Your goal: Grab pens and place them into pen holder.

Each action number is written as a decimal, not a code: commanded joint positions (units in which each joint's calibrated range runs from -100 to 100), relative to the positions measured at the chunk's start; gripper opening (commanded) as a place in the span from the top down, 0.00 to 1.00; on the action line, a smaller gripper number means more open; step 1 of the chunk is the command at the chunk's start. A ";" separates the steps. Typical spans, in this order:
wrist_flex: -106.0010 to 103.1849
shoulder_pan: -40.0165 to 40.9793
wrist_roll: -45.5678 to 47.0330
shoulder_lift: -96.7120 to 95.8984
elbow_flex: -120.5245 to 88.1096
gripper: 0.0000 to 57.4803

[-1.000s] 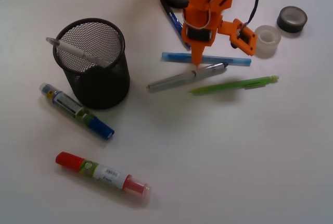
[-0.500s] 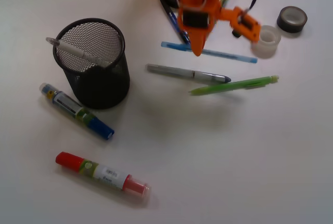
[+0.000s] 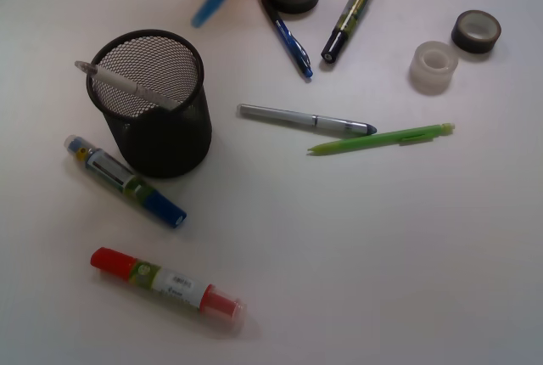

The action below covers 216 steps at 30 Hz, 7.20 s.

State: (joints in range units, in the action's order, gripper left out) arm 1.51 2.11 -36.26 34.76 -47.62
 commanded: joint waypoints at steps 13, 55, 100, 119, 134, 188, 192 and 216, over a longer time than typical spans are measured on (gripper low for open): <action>-57.85 -9.62 -8.30 -13.38 -25.48 0.99; 46.43 7.72 17.63 -28.00 27.87 0.69; 59.56 12.88 14.41 -45.59 50.97 0.99; -14.55 -2.97 -2.05 2.09 -6.46 0.99; -61.44 -9.25 -8.99 -18.39 -26.75 0.99; 72.42 22.98 31.84 -73.90 94.81 0.71; 74.43 23.65 31.60 -80.19 100.34 0.71; 75.48 25.37 28.82 -107.56 117.82 0.71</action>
State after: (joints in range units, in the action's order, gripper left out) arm 76.50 27.41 -6.03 -68.29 67.48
